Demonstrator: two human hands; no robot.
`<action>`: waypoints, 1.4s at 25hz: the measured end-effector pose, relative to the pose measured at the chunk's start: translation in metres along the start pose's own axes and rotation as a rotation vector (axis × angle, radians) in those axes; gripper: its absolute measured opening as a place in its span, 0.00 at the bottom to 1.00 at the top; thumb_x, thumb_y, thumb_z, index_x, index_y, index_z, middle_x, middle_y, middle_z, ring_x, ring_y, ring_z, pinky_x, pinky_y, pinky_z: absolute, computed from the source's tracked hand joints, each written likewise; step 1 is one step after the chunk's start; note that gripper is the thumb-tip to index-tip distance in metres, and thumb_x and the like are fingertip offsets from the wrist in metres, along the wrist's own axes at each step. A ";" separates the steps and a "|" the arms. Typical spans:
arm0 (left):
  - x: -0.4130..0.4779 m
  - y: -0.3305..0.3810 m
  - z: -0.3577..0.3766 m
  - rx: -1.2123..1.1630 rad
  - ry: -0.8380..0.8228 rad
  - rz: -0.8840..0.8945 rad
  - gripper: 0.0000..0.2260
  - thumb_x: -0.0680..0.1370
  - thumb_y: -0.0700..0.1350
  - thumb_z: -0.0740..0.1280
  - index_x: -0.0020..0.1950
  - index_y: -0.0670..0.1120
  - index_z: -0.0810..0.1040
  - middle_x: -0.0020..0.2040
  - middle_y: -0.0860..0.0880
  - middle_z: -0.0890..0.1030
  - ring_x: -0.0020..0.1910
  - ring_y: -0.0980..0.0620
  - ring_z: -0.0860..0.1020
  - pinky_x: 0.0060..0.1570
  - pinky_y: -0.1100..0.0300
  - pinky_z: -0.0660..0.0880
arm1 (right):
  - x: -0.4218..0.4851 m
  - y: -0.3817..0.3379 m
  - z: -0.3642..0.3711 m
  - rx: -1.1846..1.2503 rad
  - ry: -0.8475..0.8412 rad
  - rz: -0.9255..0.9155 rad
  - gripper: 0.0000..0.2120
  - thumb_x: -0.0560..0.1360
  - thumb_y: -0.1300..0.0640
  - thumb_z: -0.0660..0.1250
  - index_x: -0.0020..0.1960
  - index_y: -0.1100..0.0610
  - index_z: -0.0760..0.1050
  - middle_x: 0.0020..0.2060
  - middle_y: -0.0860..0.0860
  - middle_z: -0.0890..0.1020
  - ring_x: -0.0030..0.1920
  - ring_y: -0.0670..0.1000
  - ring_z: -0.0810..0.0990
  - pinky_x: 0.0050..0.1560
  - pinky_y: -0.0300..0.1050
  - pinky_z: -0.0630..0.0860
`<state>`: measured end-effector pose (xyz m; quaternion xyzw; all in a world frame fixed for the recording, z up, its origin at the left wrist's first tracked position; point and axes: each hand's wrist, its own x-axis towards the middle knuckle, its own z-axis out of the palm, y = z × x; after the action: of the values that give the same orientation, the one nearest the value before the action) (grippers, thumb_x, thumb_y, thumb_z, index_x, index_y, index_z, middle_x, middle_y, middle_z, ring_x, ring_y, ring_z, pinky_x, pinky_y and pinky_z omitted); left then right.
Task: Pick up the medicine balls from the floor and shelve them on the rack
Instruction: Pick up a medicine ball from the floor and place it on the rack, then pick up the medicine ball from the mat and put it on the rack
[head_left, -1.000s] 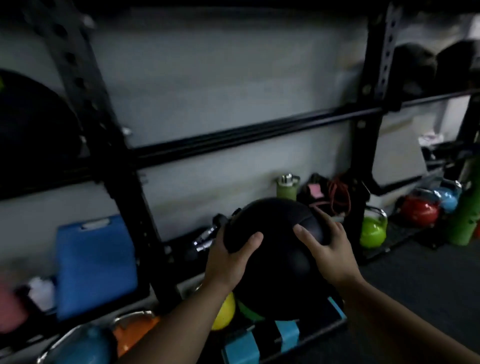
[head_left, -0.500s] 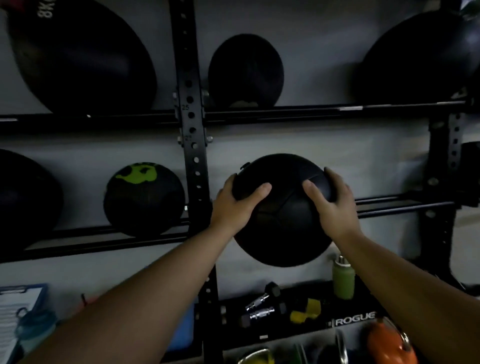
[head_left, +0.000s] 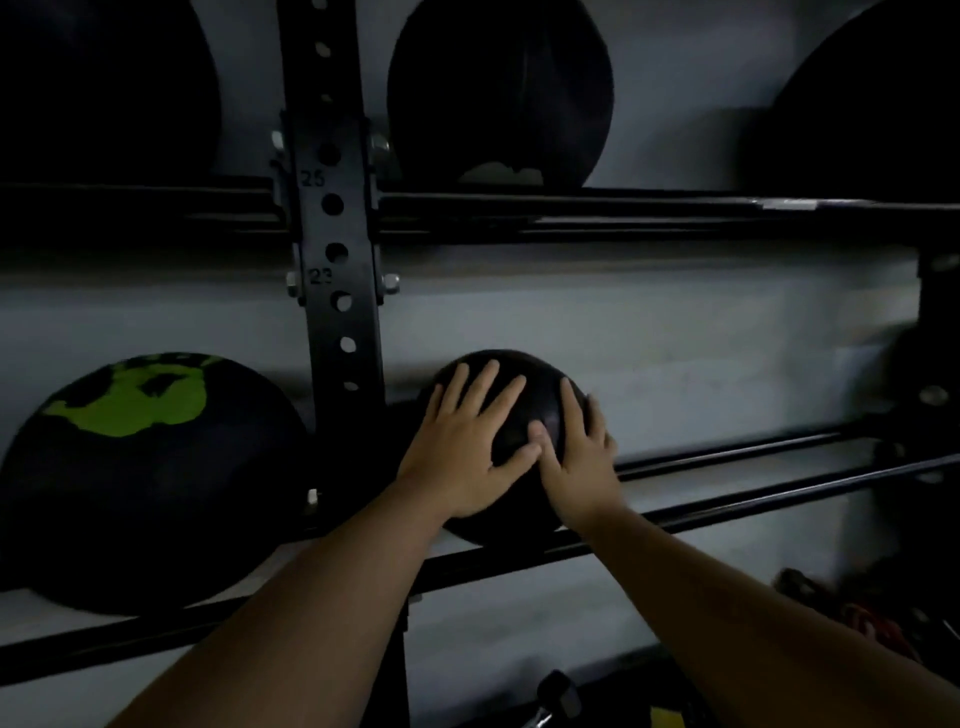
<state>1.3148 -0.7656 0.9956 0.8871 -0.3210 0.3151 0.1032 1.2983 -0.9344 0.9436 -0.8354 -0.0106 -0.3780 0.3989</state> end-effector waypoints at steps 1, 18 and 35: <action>0.006 -0.006 0.010 -0.014 0.067 0.022 0.39 0.77 0.72 0.50 0.87 0.58 0.54 0.88 0.49 0.50 0.86 0.41 0.46 0.83 0.40 0.46 | 0.006 0.005 0.007 0.012 0.050 -0.001 0.37 0.77 0.26 0.50 0.82 0.35 0.48 0.84 0.52 0.53 0.80 0.62 0.53 0.74 0.66 0.60; -0.064 0.072 -0.056 -0.067 -0.174 -0.090 0.33 0.71 0.72 0.64 0.72 0.58 0.78 0.75 0.55 0.76 0.74 0.46 0.73 0.70 0.51 0.72 | -0.082 -0.024 -0.168 -0.513 -0.375 0.158 0.42 0.76 0.29 0.63 0.83 0.43 0.53 0.78 0.57 0.66 0.73 0.64 0.72 0.67 0.57 0.74; -0.265 0.508 -0.069 -0.631 -0.546 0.487 0.15 0.76 0.63 0.73 0.54 0.54 0.83 0.51 0.56 0.86 0.53 0.51 0.84 0.56 0.54 0.79 | -0.509 -0.025 -0.505 -0.718 0.227 0.679 0.23 0.74 0.38 0.71 0.65 0.46 0.77 0.59 0.53 0.85 0.59 0.59 0.83 0.56 0.53 0.79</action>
<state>0.8005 -0.9984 0.8738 0.7619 -0.6146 -0.0269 0.2027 0.6126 -1.1134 0.8337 -0.8297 0.4357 -0.2954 0.1857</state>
